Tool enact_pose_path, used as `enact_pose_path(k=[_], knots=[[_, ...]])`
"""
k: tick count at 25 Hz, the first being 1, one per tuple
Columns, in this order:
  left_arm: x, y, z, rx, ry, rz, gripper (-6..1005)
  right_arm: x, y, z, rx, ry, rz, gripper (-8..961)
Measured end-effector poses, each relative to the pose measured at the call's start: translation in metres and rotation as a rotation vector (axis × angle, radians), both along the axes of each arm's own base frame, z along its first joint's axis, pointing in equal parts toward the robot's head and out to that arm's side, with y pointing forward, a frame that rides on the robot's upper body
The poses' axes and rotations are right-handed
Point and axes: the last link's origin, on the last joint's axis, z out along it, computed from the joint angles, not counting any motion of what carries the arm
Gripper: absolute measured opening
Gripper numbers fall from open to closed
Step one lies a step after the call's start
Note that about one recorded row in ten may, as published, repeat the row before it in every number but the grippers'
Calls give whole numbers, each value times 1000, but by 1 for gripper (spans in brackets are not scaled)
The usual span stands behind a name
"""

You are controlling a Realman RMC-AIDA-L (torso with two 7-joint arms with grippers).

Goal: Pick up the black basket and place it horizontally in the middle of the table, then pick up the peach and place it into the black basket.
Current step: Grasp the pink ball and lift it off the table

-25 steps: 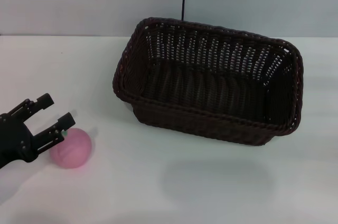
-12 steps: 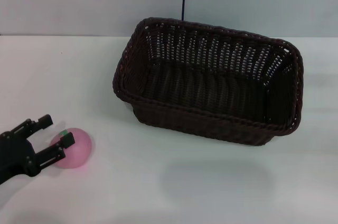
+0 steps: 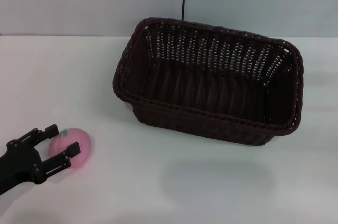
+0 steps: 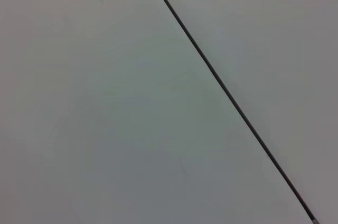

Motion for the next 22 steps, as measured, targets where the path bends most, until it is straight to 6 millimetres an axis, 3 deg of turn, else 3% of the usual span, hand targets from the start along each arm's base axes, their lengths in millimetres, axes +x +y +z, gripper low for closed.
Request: enact_pose_path(k=[19,22], knots=[[1,-1,-7,-31,5,0,646,6,-4,-3,-10,11,-28,458],[1,-1,-8,-35,5,-2,531,6,-4,-4,-10,12,-29,458]])
